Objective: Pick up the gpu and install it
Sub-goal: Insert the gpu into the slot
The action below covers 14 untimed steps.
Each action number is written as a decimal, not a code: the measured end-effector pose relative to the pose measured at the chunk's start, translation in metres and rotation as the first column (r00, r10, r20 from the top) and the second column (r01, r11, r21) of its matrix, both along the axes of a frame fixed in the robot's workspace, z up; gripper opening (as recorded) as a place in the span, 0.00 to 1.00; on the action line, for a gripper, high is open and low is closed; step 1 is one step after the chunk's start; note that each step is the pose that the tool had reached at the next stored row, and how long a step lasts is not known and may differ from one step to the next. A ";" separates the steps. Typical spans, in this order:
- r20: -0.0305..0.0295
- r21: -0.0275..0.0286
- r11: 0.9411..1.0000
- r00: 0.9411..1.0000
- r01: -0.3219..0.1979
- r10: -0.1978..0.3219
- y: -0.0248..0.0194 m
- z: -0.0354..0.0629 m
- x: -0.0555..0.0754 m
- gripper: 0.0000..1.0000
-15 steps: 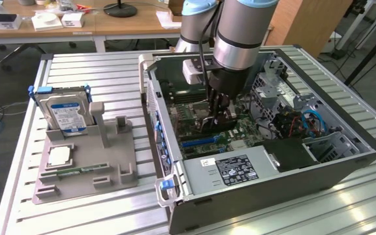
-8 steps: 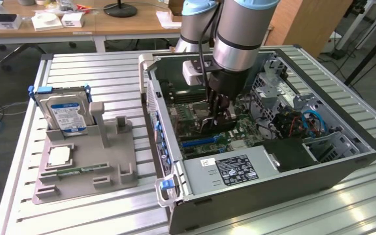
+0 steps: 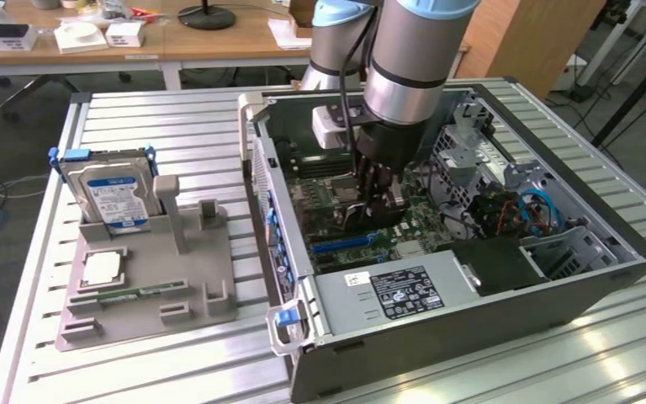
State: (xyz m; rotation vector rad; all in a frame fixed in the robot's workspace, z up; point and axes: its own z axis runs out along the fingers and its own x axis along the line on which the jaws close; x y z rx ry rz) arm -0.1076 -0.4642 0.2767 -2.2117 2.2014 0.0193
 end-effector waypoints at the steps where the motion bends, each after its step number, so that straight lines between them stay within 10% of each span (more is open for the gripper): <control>1: 0.000 0.000 1.000 1.000 0.000 0.000 0.0000 -0.0001 -0.001 0.26; 14: 0.000 0.000 1.000 1.000 0.000 0.000 -0.0001 -0.0030 -0.001 0.26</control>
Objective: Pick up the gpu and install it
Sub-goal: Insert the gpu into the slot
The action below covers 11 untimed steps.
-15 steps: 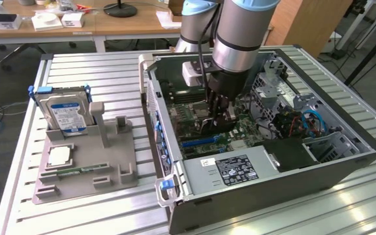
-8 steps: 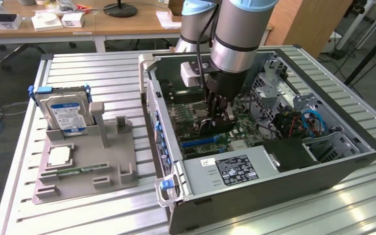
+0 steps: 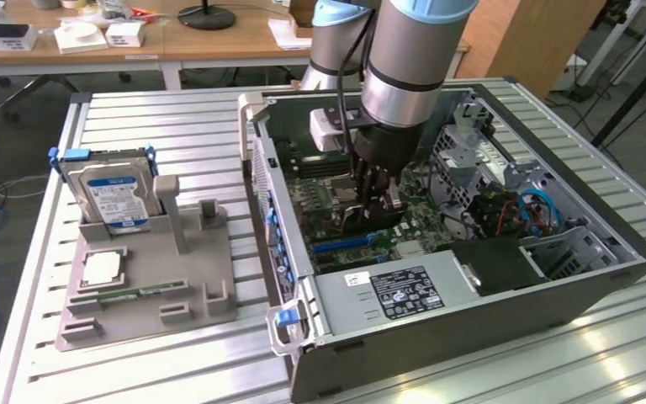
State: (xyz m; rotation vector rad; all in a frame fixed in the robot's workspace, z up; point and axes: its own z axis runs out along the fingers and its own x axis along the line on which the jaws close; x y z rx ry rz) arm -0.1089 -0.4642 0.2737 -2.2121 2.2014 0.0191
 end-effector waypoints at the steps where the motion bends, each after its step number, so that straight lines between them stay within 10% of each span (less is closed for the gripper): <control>1: 0.000 0.000 1.000 1.000 0.000 0.000 0.0000 -0.0002 0.000 0.26; 11: 0.000 0.000 1.000 1.000 0.000 0.000 0.0003 -0.0007 -0.003 0.26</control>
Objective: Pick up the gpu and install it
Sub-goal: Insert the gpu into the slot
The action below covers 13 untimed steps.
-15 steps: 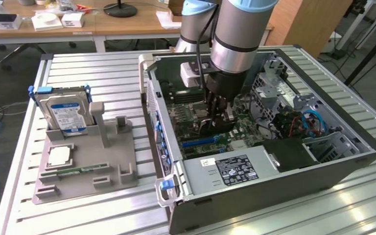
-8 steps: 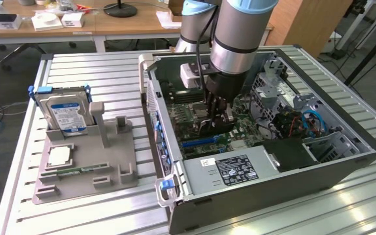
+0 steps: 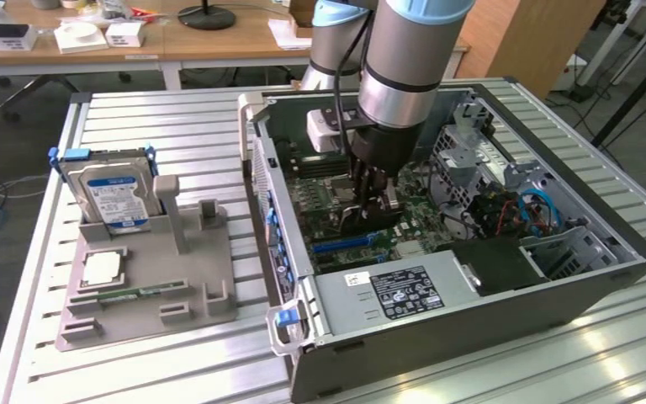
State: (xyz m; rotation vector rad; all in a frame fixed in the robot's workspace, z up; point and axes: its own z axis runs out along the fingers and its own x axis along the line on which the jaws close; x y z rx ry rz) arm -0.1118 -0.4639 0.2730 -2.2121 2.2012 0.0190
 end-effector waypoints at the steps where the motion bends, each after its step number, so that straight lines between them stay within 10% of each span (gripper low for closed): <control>1: 0.000 0.000 1.000 1.000 0.000 0.000 0.0001 0.0000 0.000 0.26; 13: 0.000 0.000 1.000 1.000 0.000 0.000 0.0012 -0.0006 -0.002 0.26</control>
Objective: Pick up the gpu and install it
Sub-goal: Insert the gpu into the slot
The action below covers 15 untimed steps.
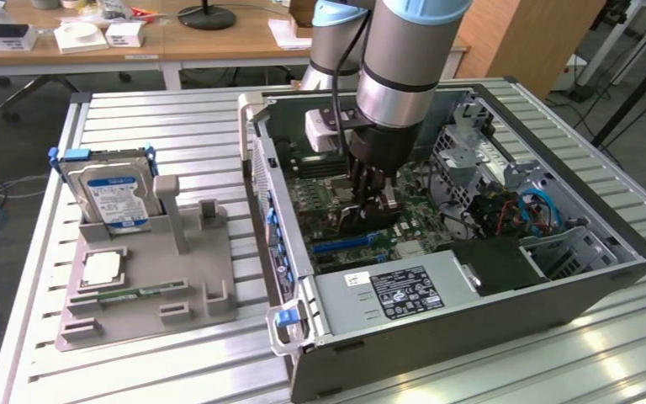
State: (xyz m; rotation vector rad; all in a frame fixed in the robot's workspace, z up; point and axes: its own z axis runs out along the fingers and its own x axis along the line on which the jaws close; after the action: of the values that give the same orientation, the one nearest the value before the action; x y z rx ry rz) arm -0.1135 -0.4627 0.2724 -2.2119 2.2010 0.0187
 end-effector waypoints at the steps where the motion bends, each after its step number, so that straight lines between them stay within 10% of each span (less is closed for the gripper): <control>1: 0.000 0.000 1.000 1.000 0.000 0.000 0.0000 -0.0001 0.000 0.26; 15: 0.001 0.000 1.000 1.000 0.000 0.000 0.0000 -0.0041 -0.001 0.26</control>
State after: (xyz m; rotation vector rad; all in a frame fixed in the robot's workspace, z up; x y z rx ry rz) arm -0.1148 -0.4627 0.2683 -2.2114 2.2007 0.0178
